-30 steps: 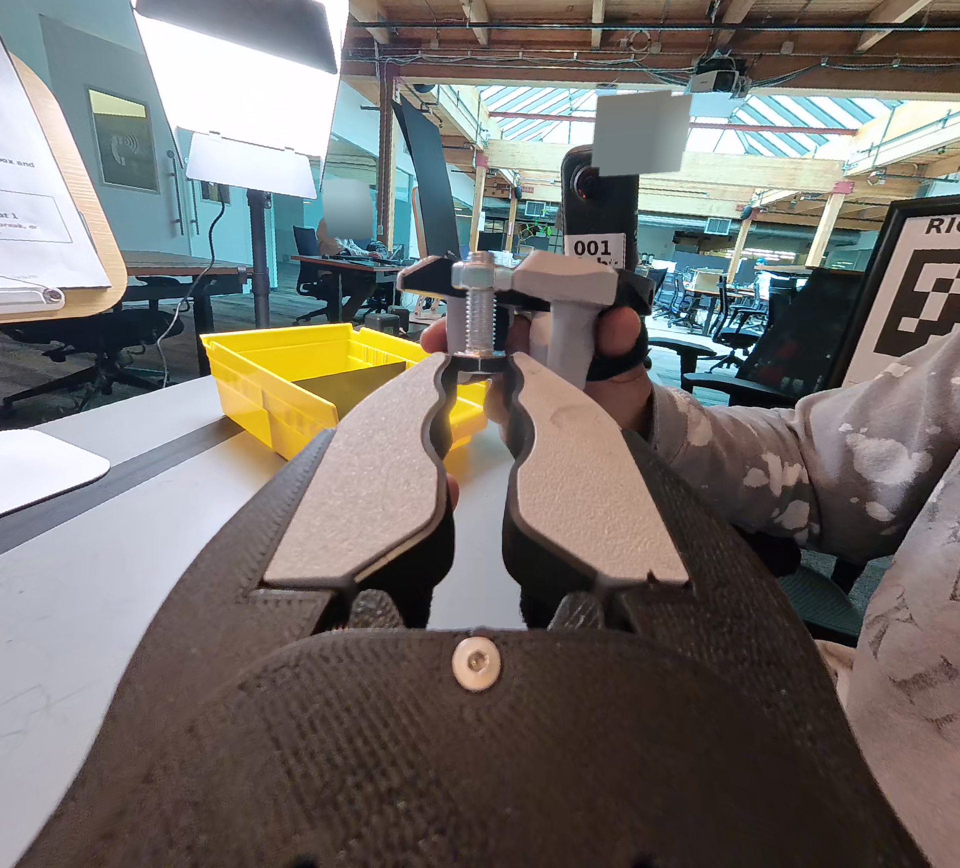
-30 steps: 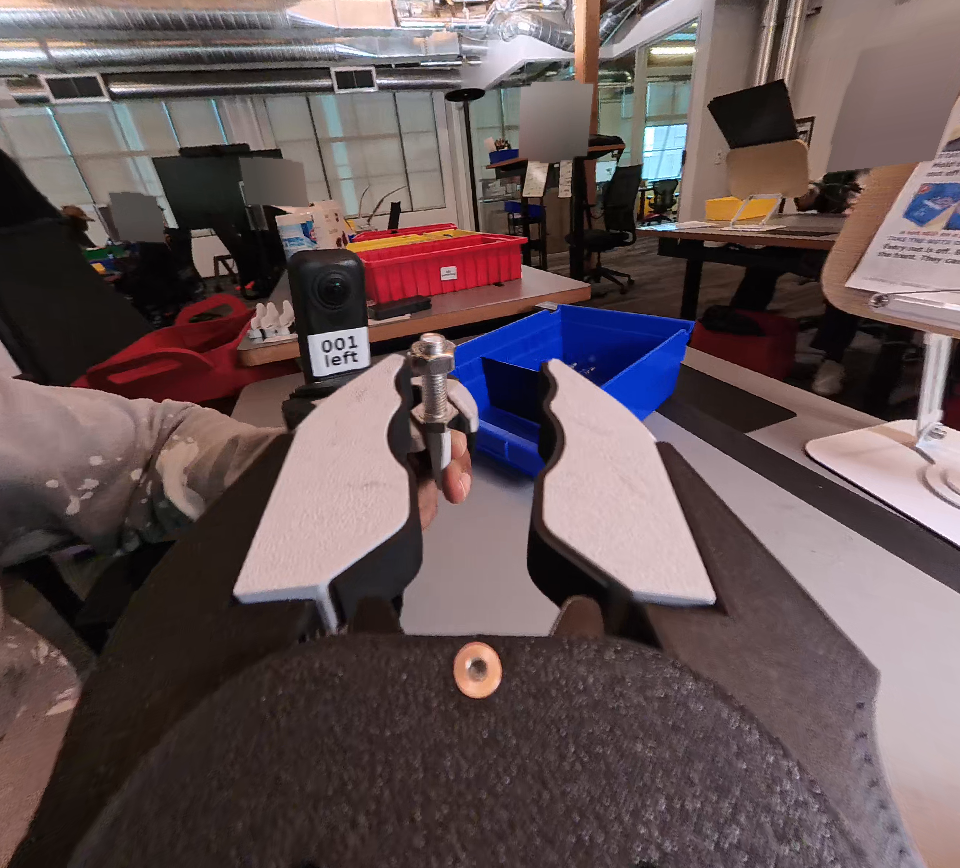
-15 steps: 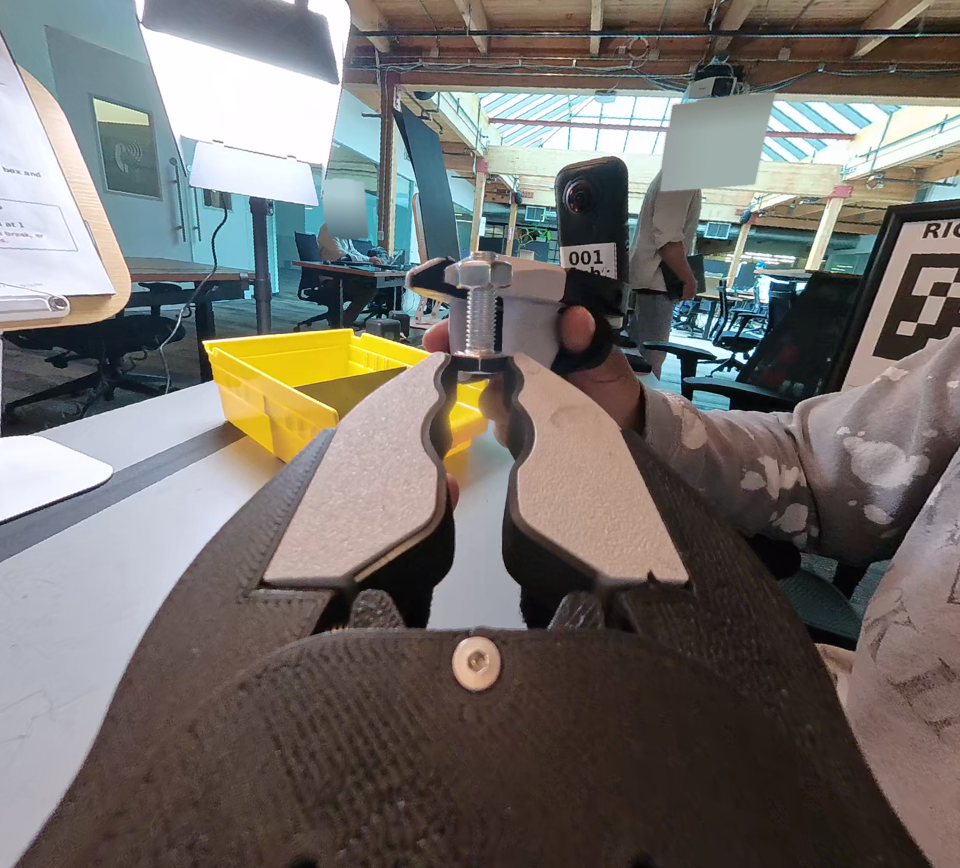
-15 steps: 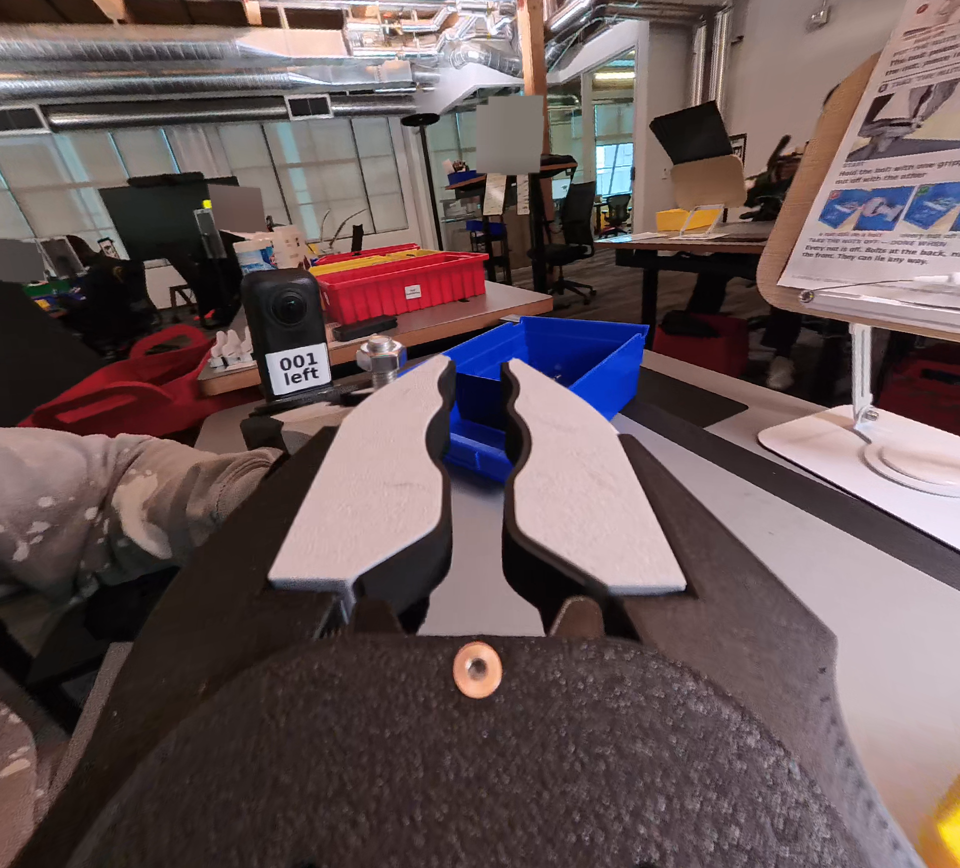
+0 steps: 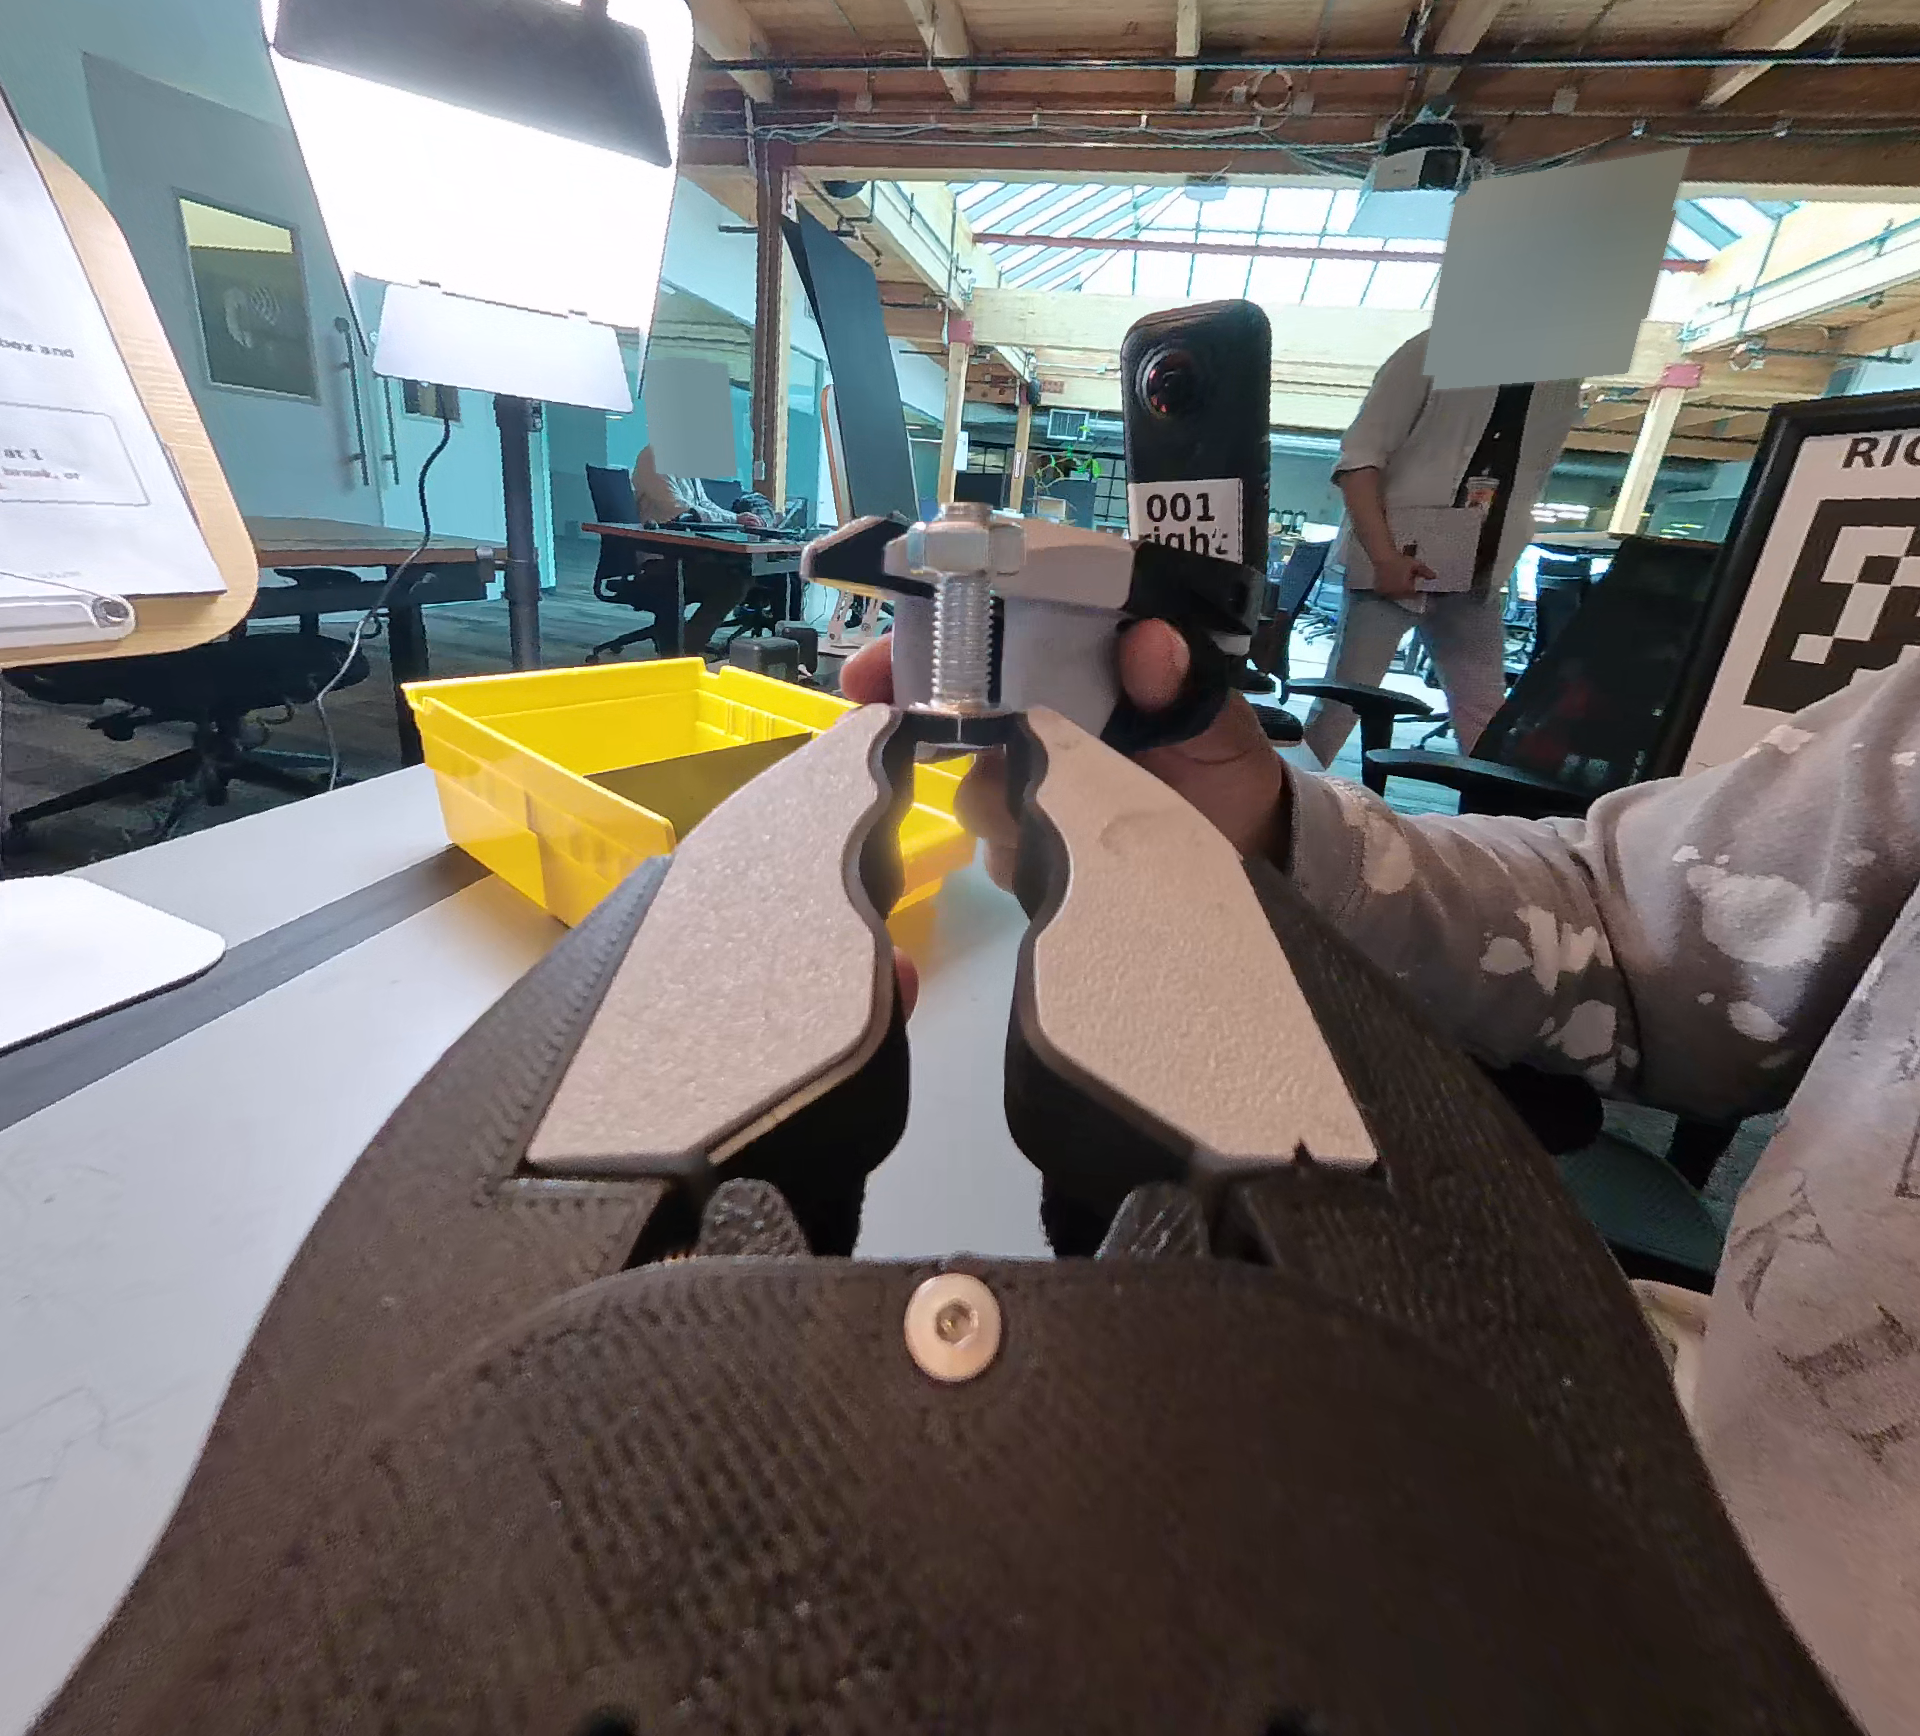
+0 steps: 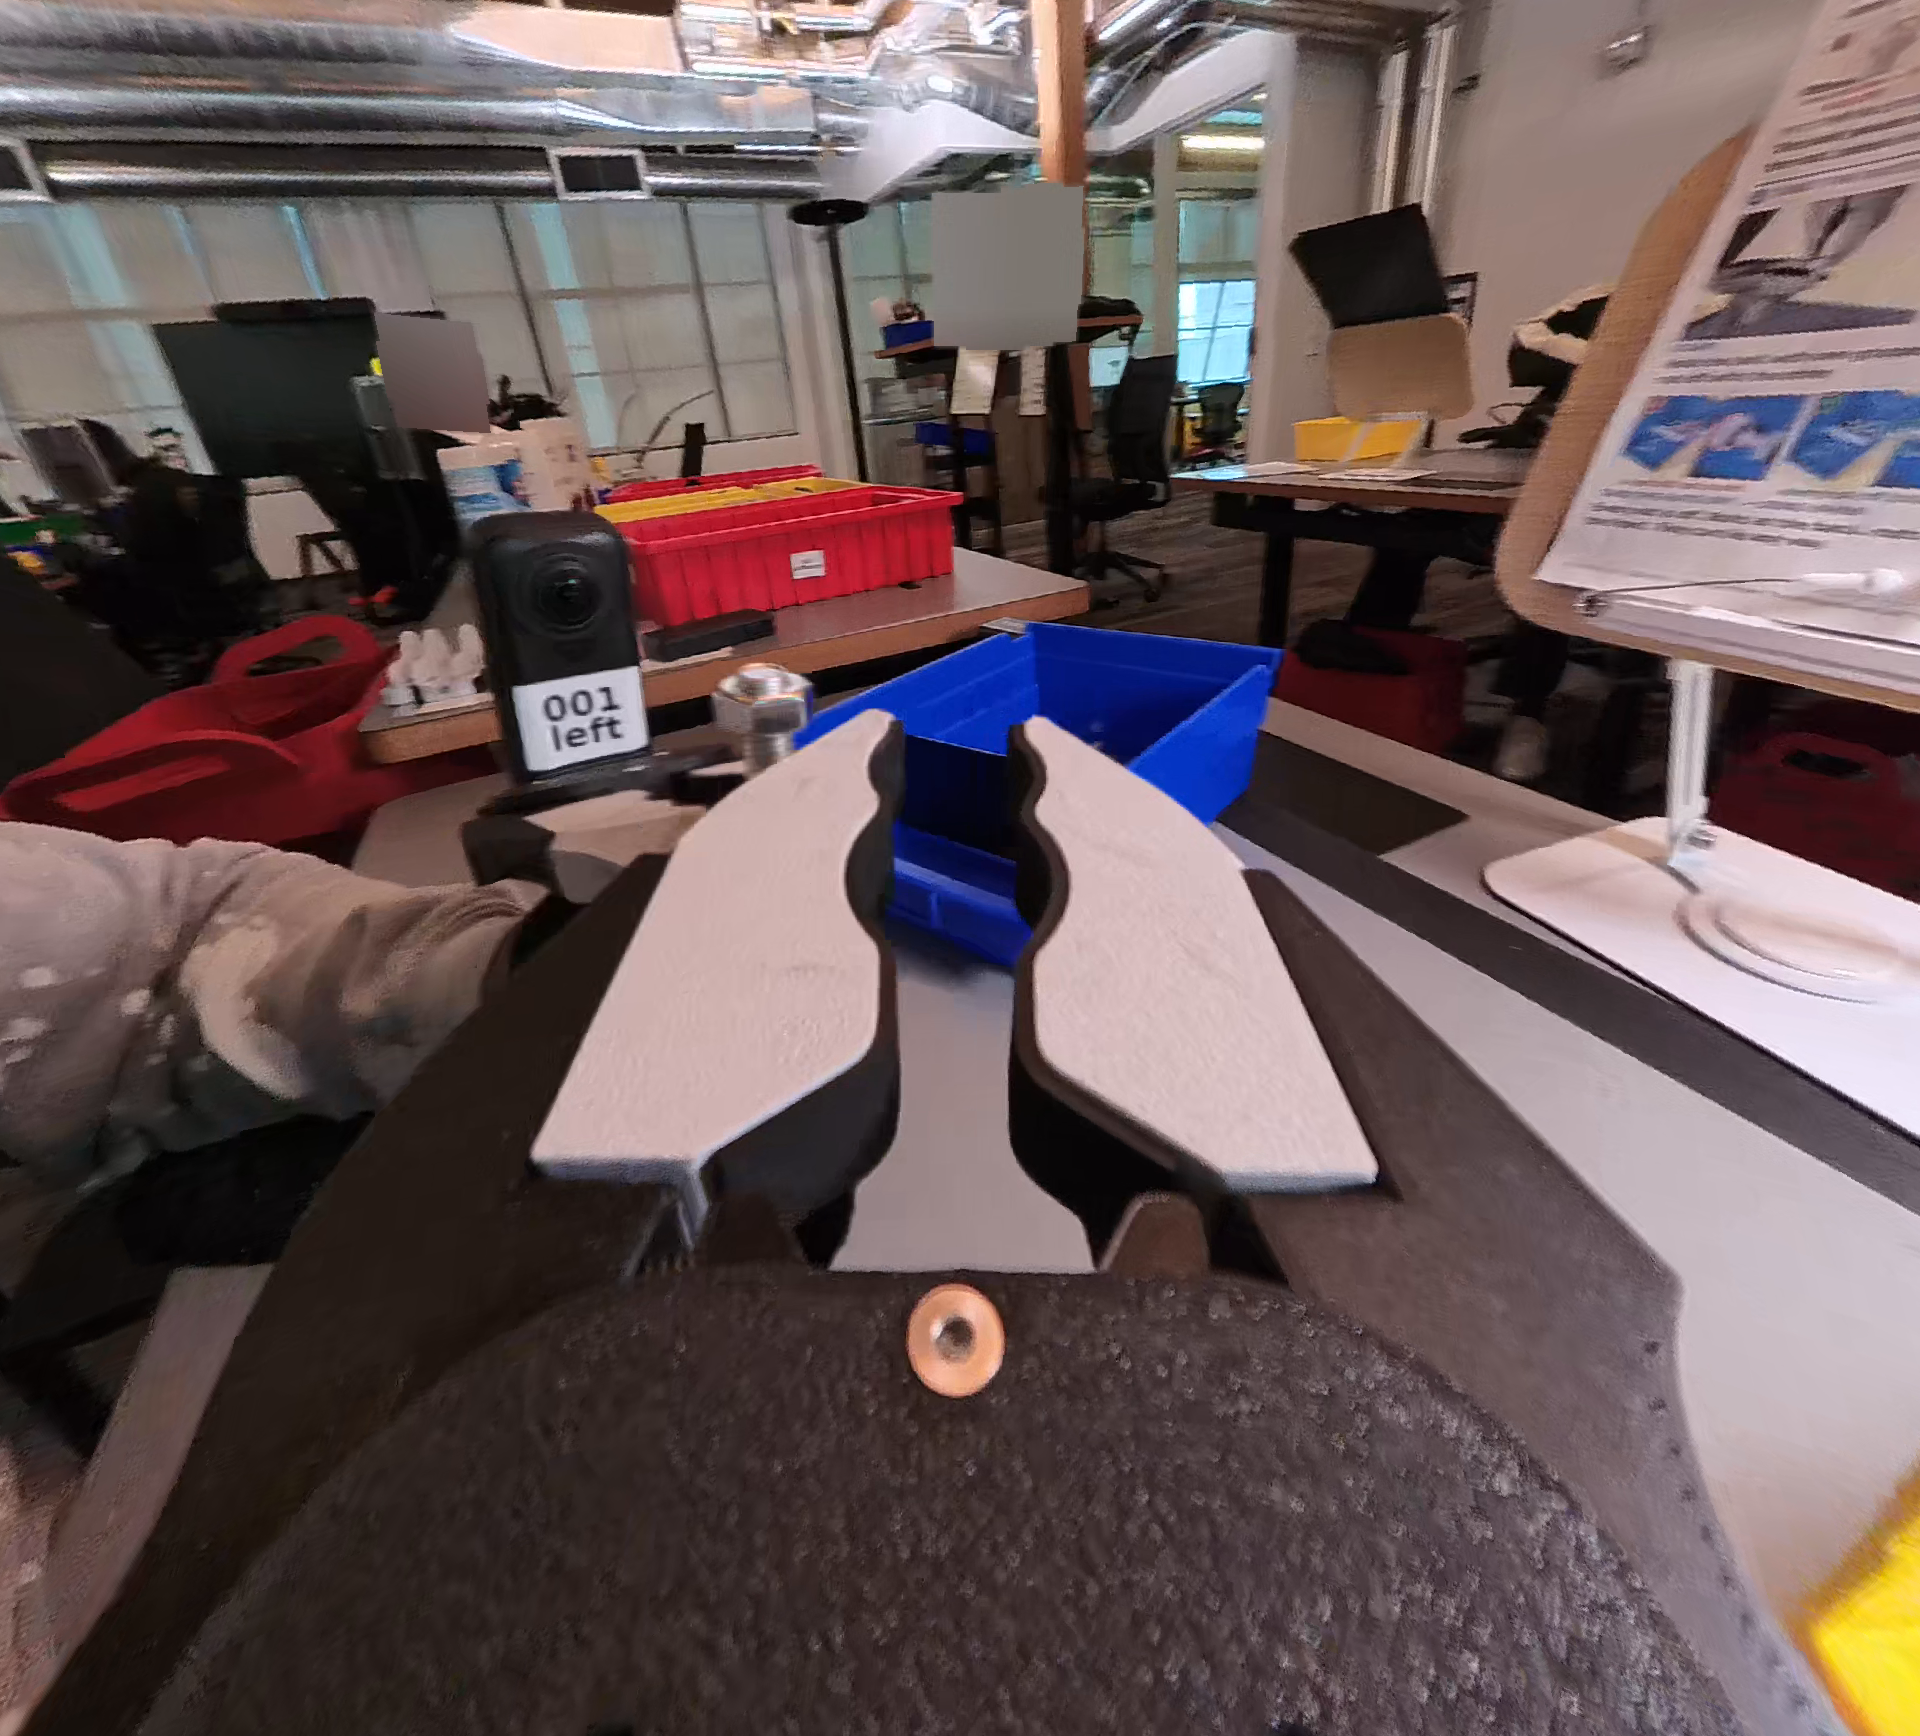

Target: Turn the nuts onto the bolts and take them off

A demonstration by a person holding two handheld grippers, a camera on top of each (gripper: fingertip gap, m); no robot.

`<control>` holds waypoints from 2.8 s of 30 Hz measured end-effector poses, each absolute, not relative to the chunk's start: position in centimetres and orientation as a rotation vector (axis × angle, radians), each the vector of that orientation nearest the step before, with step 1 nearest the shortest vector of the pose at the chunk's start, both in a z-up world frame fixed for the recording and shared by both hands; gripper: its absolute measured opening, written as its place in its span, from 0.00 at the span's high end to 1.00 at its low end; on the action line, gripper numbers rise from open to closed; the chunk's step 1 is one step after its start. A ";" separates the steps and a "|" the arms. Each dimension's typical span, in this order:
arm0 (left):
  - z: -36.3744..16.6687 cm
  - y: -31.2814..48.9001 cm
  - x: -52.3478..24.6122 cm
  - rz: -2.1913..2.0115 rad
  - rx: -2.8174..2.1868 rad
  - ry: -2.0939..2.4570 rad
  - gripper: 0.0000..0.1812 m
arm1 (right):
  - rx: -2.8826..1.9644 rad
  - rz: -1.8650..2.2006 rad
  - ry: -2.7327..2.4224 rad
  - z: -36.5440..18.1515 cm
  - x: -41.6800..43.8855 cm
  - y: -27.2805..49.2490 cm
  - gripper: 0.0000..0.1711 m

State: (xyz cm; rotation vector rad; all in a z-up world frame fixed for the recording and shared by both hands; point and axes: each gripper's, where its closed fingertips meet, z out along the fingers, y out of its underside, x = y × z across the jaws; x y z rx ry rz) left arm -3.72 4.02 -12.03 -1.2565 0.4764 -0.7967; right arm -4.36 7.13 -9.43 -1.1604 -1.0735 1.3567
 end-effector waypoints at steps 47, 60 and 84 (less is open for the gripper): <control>-11.7 3.8 -3.6 -0.804 -1.240 0.478 0.90 | -1.128 1.455 -1.063 -8.7 -4.1 6.5 0.78; -11.5 3.7 -3.7 -0.800 -1.236 0.475 0.90 | -1.135 1.456 -1.043 -8.4 -3.9 6.7 0.78; -11.3 3.5 -3.6 -0.798 -1.220 0.483 0.90 | -1.153 1.425 -1.027 -8.2 -4.1 6.8 0.85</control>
